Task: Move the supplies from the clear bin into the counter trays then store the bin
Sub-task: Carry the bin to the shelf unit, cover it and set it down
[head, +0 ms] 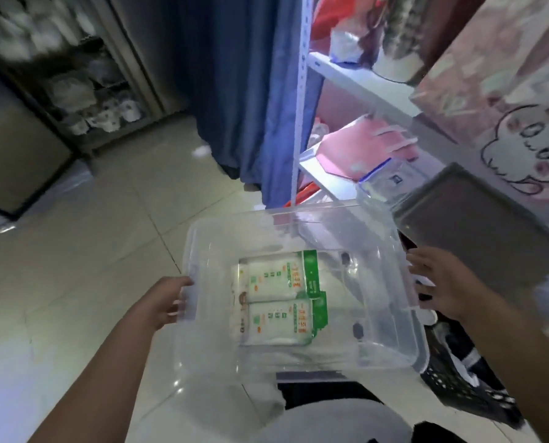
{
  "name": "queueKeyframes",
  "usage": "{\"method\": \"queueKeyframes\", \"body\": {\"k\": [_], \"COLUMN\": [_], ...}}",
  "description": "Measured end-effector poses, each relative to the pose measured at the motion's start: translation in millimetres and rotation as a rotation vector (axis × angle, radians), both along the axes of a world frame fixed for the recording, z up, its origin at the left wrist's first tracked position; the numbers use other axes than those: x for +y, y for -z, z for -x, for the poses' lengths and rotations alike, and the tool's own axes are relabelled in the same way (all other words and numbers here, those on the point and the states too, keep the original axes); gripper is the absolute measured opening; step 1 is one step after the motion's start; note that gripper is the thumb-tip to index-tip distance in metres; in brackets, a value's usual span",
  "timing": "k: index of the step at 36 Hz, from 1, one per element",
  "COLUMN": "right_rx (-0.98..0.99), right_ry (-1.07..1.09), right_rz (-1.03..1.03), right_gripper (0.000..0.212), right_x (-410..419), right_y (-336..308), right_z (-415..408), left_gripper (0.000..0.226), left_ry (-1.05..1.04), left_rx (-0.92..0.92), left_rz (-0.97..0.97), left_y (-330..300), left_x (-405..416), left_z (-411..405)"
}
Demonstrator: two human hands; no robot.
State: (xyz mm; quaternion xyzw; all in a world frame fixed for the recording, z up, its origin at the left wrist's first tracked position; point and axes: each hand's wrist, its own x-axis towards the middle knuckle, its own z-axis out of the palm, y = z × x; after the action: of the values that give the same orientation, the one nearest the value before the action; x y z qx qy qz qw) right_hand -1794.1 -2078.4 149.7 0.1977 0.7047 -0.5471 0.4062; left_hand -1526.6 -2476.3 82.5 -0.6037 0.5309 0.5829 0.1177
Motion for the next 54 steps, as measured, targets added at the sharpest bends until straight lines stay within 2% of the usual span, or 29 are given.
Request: {"method": "queueKeyframes", "body": {"k": [3,8,10,13,16,18,21,26,29,32,37,41,45,50,54], "right_rx": [-0.040,-0.120,-0.150,-0.154,-0.156,-0.183,-0.245,-0.343,-0.367,-0.464,-0.590,-0.559,-0.489,-0.322,-0.229], "right_ry": [0.098,0.239,0.281,0.346,0.406,0.443,0.549,0.726,0.812,0.892,0.871,0.842,0.813,0.922,0.953], "right_rz": [-0.045,-0.087,-0.100,-0.131,-0.176,-0.222,-0.247,-0.308,-0.373,-0.355,-0.310,-0.327,-0.317,-0.398,-0.396], "right_gripper": [0.021,0.014,0.013,0.015,0.021,0.017,0.029,0.034,0.033,0.026,0.023,0.030,0.023,0.033,0.035], "right_x": [-19,-45,-53,-67,-82,-90,-104,-140,-155,-166,-172,-171,-163,-152,-139], "right_y": [22,54,65,76,89,102,125,170,204,251,330,394,455,523,565], "right_z": [17,29,26,18,4,-10,-38,-82,-104,-125,-145,-146,-143,-136,-124], "left_gripper": [0.017,0.019,0.024,0.044,0.044,0.042,0.037,0.004,0.005,0.021,0.023,0.021,0.019,0.006,0.014], "left_ry": [0.074,0.170,0.203,0.276,0.384,0.458,0.560,0.721,0.803,0.851,0.893,0.897,0.920,0.982,1.041], "left_rx": [-0.044,-0.075,-0.091,-0.121,-0.139,-0.158,-0.160,-0.174,-0.180,-0.197,-0.229,-0.237,-0.193,-0.113,-0.005], "left_rz": [0.011,0.042,0.054,0.062,0.054,0.019,-0.020,-0.001,-0.003,0.033,0.068,0.050,0.056,0.109,0.133], "left_y": [3,14,24,39,59,77,113,172,210,259,327,378,433,486,520], "left_x": [-32,-69,-83,-99,-116,-130,-150,-171,-185,-197,-205,-205,-197,-174,-158], "left_z": [47,112,131,156,178,188,203,220,228,236,235,236,245,268,293]}}
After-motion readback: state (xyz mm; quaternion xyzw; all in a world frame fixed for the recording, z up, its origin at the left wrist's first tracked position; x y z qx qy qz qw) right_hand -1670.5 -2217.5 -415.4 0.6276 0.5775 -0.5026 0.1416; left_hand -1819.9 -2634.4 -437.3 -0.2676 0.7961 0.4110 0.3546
